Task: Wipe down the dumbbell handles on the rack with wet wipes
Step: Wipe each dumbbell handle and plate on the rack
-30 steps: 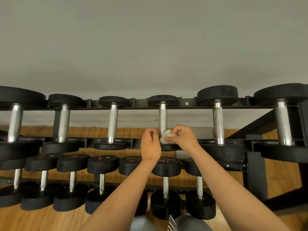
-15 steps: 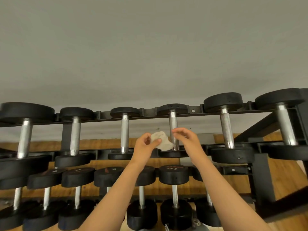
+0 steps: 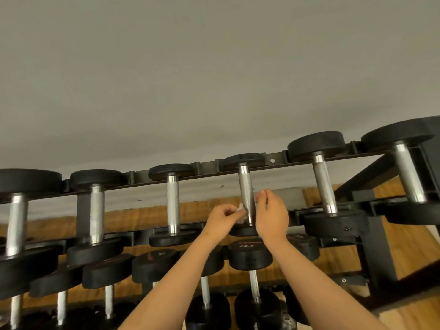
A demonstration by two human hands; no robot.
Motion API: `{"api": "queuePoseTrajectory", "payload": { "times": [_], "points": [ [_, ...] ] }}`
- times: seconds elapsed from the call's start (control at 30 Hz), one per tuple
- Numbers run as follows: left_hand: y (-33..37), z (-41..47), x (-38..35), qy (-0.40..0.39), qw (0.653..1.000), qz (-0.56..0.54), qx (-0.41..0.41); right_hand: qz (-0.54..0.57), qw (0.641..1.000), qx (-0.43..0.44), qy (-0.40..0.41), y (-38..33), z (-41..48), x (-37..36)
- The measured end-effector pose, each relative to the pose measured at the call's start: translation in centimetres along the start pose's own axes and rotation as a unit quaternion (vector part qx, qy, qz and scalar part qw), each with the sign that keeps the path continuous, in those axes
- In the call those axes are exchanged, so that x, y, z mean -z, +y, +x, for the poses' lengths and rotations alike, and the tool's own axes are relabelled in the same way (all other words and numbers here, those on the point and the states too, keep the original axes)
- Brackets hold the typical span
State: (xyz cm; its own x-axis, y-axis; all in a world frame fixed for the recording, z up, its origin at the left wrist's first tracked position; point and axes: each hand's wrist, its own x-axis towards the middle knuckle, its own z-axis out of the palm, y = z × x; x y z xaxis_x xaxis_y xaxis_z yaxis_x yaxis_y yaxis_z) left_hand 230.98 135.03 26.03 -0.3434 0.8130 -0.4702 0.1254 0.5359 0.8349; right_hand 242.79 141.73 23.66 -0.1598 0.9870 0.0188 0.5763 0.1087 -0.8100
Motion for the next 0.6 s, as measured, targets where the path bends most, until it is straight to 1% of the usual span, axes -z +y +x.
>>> {"api": "queuePoseTrajectory", "payload": {
  "times": [0.07,0.1,0.17,0.23,0.3,0.4,0.5,0.6],
  "points": [
    [-0.1,-0.4,0.6,-0.029,0.996,-0.081,0.038,0.002,1.000,-0.003,0.004,0.0,0.0,0.0],
    [-0.1,-0.5,0.8,-0.040,0.994,-0.097,0.042,0.006,1.000,-0.005,0.002,-0.1,0.0,0.1],
    [0.1,-0.5,0.9,-0.053,0.997,-0.048,0.026,0.014,1.000,-0.009,-0.007,-0.3,0.0,0.3],
    [0.5,-0.4,0.5,-0.045,0.999,-0.003,0.016,0.020,1.000,-0.015,-0.011,-0.4,0.0,0.3],
    [0.7,-0.1,0.1,-0.029,0.999,0.006,0.019,0.028,0.999,-0.023,-0.015,-0.4,0.0,0.4],
    [0.9,0.3,-0.2,-0.035,0.999,0.021,0.036,0.051,0.998,-0.036,-0.018,-0.4,0.0,0.6],
    [0.8,0.8,-0.9,-0.001,0.998,0.045,0.053,0.067,0.996,-0.056,-0.029,-0.6,0.1,0.8],
    [1.0,1.0,-1.4,-0.003,0.996,0.026,0.082,0.092,0.993,-0.072,-0.032,-0.7,0.0,1.0]
  ]
}}
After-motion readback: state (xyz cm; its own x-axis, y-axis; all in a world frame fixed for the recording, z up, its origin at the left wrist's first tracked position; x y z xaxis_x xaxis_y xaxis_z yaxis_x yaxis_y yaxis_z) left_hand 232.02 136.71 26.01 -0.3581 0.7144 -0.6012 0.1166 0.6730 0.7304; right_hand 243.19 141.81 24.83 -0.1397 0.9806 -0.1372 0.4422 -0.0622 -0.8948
